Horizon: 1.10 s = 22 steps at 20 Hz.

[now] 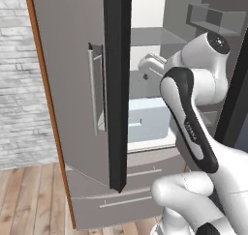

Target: There is a bowl on the dining counter. Grab a lemon wedge from the fridge and place it in the bowl. Then get the liquor bottle and glass cup from the cabinet and place them next to the bowl.

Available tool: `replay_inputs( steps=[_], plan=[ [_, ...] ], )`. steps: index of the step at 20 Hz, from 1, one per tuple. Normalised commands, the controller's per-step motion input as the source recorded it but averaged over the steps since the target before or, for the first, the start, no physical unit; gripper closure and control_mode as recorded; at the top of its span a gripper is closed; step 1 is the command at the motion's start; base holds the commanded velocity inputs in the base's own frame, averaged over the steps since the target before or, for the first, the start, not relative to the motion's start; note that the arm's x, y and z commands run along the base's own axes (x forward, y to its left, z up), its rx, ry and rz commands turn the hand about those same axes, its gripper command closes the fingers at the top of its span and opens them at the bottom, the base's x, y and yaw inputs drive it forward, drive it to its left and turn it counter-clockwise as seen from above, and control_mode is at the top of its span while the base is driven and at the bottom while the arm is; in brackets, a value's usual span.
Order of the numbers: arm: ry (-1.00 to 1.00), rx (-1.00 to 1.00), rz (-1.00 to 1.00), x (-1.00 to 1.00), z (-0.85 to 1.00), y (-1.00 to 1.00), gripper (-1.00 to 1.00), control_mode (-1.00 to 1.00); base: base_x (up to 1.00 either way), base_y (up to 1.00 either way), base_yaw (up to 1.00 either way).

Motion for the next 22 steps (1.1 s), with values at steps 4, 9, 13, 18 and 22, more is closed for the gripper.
replay_inputs(
  steps=[4, 9, 13, 18, 22],
  plan=[
    [0.07, 0.28, 0.0, 0.58, -0.15, -0.18, -1.0, -1.0, 0.0, 0.0, 0.0],
    [0.07, 0.28, -0.01, 0.7, -0.15, -0.01, -1.0, -1.0, 0.0, 0.0, 0.0],
    [0.1, 0.26, -0.03, 0.73, -0.17, 0.02, -1.0, -1.0, 0.0, 0.0, 0.0],
    [0.1, 0.23, -0.01, 0.77, -0.17, 0.19, -1.0, -1.0, 0.0, 0.0, 0.0],
    [0.02, 0.13, 0.0, 0.59, -0.17, 0.4, -1.0, -1.0, 0.0, 0.0, 0.0]
  ],
)
